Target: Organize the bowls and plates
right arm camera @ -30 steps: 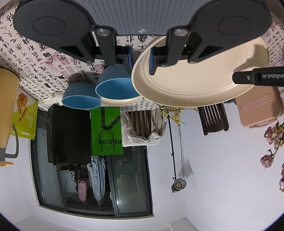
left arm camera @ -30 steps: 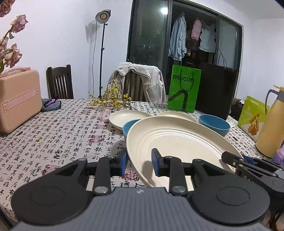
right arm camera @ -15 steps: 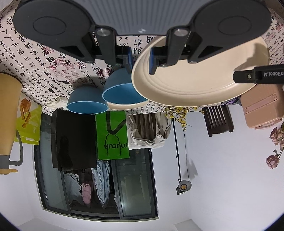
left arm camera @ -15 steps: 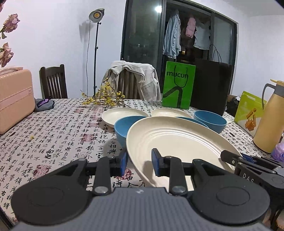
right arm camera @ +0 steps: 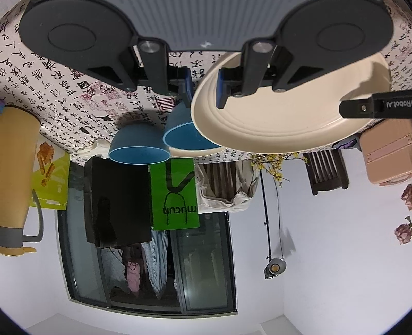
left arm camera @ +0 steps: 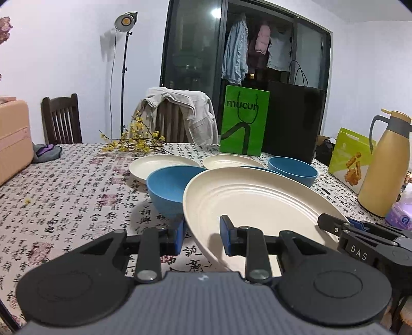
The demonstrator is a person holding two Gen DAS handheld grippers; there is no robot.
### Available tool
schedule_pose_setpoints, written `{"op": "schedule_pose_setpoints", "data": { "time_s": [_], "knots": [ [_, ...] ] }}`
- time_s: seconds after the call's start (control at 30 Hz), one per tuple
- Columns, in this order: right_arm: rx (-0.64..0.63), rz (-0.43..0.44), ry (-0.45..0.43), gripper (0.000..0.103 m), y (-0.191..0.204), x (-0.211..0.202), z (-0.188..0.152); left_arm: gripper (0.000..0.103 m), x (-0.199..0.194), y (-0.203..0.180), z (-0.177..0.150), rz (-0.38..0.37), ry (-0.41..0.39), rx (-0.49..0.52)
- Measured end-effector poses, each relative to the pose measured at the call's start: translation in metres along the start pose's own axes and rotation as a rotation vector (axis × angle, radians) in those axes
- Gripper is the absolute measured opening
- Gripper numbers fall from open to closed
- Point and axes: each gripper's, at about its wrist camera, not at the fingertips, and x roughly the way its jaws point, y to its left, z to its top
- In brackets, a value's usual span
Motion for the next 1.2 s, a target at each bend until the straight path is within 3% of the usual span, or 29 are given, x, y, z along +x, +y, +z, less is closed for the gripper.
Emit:
{"op": "schedule_pose_setpoints", "data": {
  "time_s": [1.2],
  "knots": [
    [-0.028,-0.046,0.012,0.018,-0.003,0.019,-0.027,0.028,0.031,0.005,-0.026,-0.056,0.016,0.024]
  ]
}}
